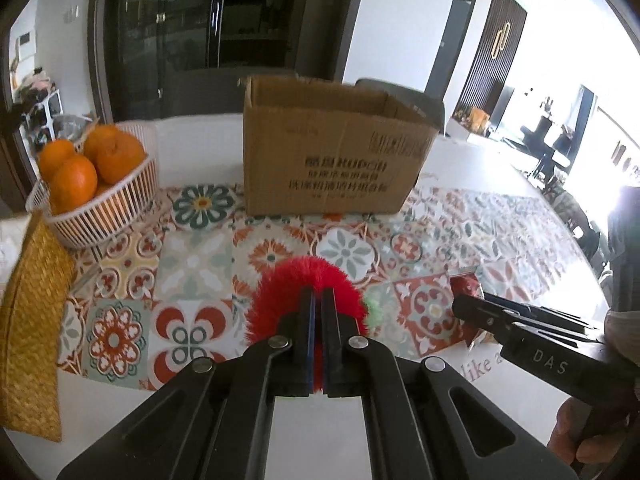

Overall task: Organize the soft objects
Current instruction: 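Lift the plush and red packet and carry them over the cardboard box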

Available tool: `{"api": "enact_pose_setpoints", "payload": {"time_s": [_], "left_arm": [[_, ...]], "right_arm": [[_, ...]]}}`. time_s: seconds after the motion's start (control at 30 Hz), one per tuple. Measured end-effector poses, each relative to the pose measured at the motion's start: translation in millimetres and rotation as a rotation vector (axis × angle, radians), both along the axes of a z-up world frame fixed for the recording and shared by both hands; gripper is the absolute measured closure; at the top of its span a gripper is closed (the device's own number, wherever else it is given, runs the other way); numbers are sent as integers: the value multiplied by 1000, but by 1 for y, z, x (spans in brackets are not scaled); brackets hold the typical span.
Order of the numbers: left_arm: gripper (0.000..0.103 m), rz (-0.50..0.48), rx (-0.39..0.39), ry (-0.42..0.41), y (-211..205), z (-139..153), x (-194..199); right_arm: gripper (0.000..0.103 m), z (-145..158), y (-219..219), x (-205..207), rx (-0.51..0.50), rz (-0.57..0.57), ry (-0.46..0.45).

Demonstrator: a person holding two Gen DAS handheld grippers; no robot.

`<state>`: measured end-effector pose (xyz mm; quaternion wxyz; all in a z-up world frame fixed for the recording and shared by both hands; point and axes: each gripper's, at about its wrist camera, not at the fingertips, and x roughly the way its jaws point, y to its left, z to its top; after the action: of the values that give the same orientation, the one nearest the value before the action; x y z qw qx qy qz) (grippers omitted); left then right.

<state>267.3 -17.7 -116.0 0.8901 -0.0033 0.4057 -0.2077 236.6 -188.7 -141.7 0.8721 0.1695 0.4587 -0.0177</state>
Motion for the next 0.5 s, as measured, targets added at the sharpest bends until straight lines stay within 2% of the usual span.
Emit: {"api": "enact_pose_setpoints", "payload": {"time_s": [0.5], "left_arm": [[99,-15,-41,-160,-6,62,19]], "right_arm": [[78,57,-3,22,20,32,-151]]}}
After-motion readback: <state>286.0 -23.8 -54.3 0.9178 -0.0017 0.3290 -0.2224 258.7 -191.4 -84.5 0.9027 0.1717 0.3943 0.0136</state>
